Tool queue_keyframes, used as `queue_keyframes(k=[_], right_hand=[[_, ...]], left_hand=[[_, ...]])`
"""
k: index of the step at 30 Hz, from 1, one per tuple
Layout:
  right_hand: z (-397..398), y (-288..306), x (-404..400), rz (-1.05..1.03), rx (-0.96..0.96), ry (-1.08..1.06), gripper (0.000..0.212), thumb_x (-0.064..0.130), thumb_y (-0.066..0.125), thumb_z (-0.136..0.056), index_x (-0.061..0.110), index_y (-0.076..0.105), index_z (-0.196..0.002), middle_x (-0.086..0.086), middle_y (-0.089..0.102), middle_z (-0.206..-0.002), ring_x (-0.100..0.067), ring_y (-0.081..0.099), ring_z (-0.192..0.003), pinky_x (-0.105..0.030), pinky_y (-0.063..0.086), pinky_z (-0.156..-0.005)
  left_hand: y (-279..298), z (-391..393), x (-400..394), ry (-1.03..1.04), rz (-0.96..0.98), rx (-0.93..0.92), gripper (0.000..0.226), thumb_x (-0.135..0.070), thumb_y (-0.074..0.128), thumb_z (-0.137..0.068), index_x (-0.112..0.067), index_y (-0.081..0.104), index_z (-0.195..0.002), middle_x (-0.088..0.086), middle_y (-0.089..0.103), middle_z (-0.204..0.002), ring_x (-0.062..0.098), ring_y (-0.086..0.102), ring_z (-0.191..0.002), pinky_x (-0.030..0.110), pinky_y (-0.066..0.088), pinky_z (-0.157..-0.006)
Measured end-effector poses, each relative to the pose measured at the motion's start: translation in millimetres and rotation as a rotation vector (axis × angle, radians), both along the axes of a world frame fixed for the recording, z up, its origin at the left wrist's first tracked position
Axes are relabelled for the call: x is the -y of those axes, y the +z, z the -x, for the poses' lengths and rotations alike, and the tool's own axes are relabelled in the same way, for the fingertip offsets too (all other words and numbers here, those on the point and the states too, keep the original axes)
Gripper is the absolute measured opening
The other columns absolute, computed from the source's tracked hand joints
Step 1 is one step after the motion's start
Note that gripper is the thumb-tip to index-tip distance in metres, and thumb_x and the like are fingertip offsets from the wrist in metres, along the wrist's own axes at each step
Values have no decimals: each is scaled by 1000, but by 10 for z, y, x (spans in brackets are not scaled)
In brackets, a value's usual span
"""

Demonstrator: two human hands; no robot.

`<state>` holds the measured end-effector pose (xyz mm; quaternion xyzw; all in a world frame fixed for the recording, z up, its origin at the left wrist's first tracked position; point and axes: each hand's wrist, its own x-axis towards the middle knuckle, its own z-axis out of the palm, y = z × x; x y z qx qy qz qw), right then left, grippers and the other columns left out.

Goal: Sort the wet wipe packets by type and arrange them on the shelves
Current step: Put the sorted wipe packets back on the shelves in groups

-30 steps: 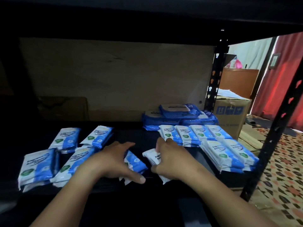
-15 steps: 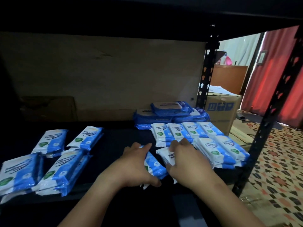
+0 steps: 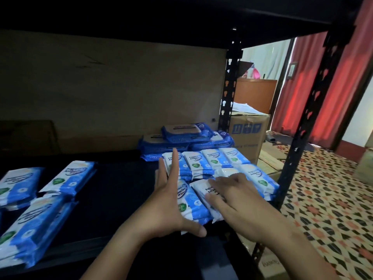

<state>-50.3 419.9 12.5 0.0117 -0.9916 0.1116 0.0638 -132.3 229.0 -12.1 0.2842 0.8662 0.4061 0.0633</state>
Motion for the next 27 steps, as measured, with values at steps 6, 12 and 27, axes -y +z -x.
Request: queue_keyframes(k=[6,12,27], right_hand=[[-186,-125,-423,-149,66,81,61,68,34,-95,61,12,-151,37,1,-159,3,-18,-148,-36,-12,-123],[-46,-364,-347,-175,50,-23,78,76,-12,-75,61,-3,-151,35,-4,-161,-4,-11,-150,-51,-12,-120],[75,-286,-240,-217,71,-15,82,76,-12,-79,46,-7,-156,20,-7,-165,-19,-5,-150,-52,-7,-121]], left_hand=[[-370,-89,140,100,-278,120,145,-56,99,-29,-85,-7,-124,-22,10,-165,-4,18,-149,32,26,-122],[-542,-114,-23,138,-432,204,123,-7,91,-68,-43,13,-155,-23,59,-134,-11,59,-115,14,48,-95],[-386,39,-169,100,-431,282,114,-26,78,-72,-51,5,-155,-12,20,-165,12,30,-148,31,29,-119]])
